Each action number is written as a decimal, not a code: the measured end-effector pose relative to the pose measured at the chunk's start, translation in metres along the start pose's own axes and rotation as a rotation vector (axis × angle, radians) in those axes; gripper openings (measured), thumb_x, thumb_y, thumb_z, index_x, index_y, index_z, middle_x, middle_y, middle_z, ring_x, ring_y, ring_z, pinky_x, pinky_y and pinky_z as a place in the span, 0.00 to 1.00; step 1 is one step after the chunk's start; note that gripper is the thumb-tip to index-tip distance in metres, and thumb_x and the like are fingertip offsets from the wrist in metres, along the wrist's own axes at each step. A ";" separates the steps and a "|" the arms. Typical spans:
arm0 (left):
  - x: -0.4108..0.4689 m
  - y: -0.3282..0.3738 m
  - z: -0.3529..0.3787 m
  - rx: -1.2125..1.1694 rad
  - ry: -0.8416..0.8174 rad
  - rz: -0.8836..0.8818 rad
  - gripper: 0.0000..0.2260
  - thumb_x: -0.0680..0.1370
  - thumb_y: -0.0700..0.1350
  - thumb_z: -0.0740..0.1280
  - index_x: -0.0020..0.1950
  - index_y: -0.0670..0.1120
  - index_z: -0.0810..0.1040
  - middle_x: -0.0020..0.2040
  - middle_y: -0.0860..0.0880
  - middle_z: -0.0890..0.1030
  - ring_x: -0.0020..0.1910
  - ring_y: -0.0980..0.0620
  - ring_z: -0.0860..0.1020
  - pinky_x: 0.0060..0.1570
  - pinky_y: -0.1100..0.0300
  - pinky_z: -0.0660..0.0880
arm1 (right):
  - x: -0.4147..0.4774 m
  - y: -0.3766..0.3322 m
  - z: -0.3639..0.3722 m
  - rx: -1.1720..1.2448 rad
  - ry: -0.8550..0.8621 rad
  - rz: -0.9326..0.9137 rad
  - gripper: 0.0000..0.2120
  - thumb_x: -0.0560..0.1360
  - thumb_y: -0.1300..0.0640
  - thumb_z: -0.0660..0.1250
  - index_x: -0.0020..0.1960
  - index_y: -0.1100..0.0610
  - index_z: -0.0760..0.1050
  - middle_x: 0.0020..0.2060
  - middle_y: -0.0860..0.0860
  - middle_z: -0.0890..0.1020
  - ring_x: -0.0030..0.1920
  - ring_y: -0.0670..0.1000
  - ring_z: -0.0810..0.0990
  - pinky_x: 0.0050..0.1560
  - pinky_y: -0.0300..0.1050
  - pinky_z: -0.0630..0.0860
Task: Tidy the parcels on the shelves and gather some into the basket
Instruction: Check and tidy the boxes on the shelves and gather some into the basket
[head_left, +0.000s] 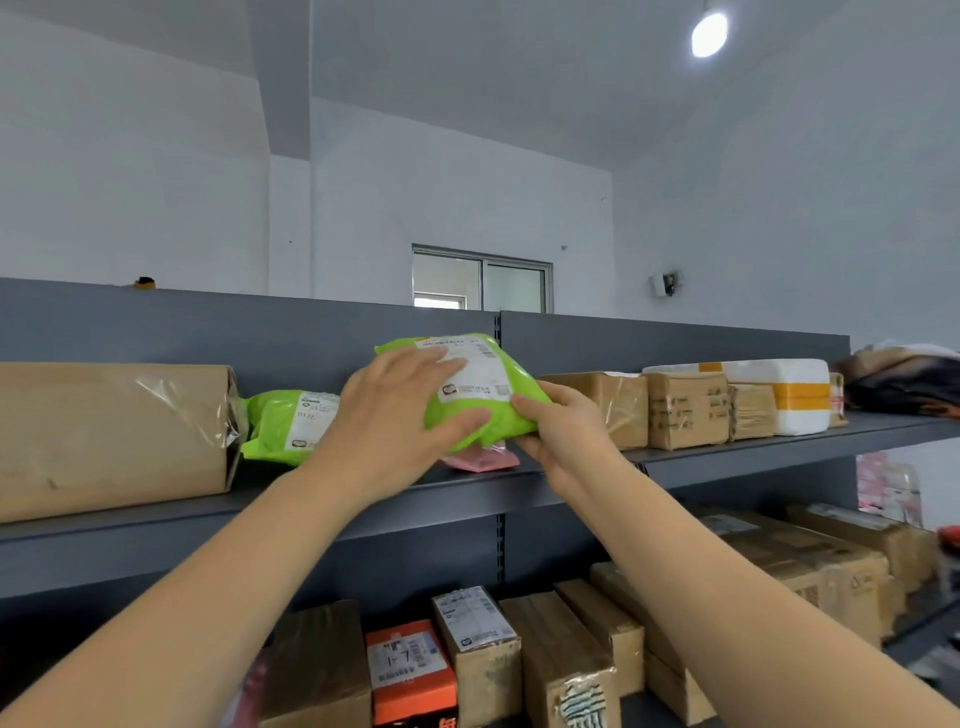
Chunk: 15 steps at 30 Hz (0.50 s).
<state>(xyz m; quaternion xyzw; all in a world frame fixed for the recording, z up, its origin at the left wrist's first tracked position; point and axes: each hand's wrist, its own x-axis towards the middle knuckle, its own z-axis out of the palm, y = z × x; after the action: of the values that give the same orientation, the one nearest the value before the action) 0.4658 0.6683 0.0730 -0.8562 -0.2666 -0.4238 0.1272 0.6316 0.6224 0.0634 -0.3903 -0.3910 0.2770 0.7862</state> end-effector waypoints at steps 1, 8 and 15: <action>-0.001 0.003 0.001 0.083 -0.037 0.013 0.43 0.62 0.75 0.42 0.73 0.58 0.64 0.74 0.57 0.62 0.73 0.53 0.56 0.72 0.51 0.53 | 0.001 -0.001 0.001 -0.001 0.009 0.016 0.17 0.76 0.69 0.64 0.64 0.67 0.71 0.56 0.62 0.79 0.45 0.55 0.81 0.40 0.43 0.80; 0.003 0.020 0.023 0.319 -0.101 0.052 0.27 0.77 0.63 0.56 0.75 0.58 0.57 0.75 0.56 0.59 0.74 0.51 0.56 0.70 0.48 0.57 | 0.017 -0.006 -0.017 -0.126 0.036 0.042 0.17 0.77 0.62 0.65 0.65 0.63 0.71 0.56 0.58 0.79 0.46 0.52 0.80 0.35 0.40 0.79; 0.023 0.031 0.036 0.381 -0.200 0.059 0.27 0.78 0.34 0.54 0.74 0.56 0.61 0.74 0.55 0.62 0.70 0.48 0.63 0.63 0.54 0.67 | 0.027 -0.033 -0.077 -1.326 0.103 -0.564 0.21 0.78 0.45 0.60 0.66 0.55 0.71 0.60 0.53 0.78 0.61 0.56 0.74 0.55 0.49 0.71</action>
<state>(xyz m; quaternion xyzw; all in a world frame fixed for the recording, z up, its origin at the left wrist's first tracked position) 0.5179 0.6668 0.0693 -0.8620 -0.3279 -0.2748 0.2719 0.7146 0.5944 0.0714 -0.6820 -0.5253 -0.2507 0.4429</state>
